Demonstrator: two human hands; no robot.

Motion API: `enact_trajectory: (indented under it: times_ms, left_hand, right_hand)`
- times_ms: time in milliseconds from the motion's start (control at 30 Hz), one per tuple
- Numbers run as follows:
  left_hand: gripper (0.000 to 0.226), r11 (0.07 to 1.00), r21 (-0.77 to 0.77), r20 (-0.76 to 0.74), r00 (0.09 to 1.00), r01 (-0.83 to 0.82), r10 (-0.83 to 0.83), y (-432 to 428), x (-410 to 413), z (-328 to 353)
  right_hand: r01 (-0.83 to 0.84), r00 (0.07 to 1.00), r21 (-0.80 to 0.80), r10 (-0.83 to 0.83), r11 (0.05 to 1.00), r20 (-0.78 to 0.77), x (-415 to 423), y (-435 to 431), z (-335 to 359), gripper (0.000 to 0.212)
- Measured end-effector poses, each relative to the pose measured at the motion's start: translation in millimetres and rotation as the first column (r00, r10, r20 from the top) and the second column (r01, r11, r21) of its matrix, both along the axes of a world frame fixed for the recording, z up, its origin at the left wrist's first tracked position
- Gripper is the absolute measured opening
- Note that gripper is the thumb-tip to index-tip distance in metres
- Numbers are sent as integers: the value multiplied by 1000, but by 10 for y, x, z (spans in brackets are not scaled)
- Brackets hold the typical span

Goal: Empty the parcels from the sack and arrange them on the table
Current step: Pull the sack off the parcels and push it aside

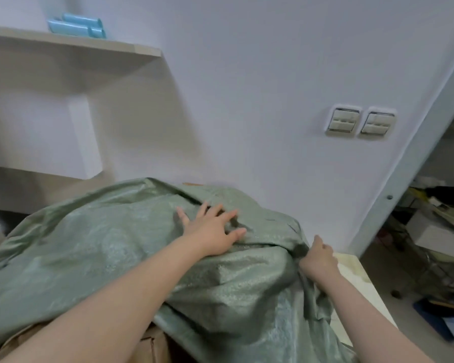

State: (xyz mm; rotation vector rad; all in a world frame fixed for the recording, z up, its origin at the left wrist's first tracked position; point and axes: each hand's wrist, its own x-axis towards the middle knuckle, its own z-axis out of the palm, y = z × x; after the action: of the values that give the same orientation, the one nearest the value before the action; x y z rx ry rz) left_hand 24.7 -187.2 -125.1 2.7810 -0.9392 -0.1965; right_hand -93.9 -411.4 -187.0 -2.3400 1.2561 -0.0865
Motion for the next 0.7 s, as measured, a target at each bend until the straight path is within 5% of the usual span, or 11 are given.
enact_trajectory:
  times_ms: [133,233,333,400,467,600,700]
  left_hand:
    - [69,991,-133,122,992,-3,20,332,-218,47]
    - [78,992,-123,167,986,17,3,589,-442,41]
    - [96,997,-4,187,980,71,-69,785,-683,34]
    - [113,979,179,190,972,101,-135,892,-832,-2]
    - [123,946,311,216,963,92,-164,978,-944,-79]
    - [122,948,318,330,938,-6,-105,1081,-999,-171]
    - [119,962,264,386,922,-69,-40,1075,-973,-83]
  right_hand:
    - [-162,942,-261,228,952,246,-261,500,434,52]
    - [-386,858,-244,443,890,259,-504,1075,497,46]
    - [-657,753,-127,642,743,-143,-669,1574,253,117]
    - [-715,671,-141,615,685,-414,-771,1805,-39,138]
    - [-666,729,-286,519,689,-446,-824,1867,-269,119]
    - [-538,833,-518,513,665,-207,-853,1528,19,44]
    - [-381,861,-579,505,721,63,-856,1351,599,42]
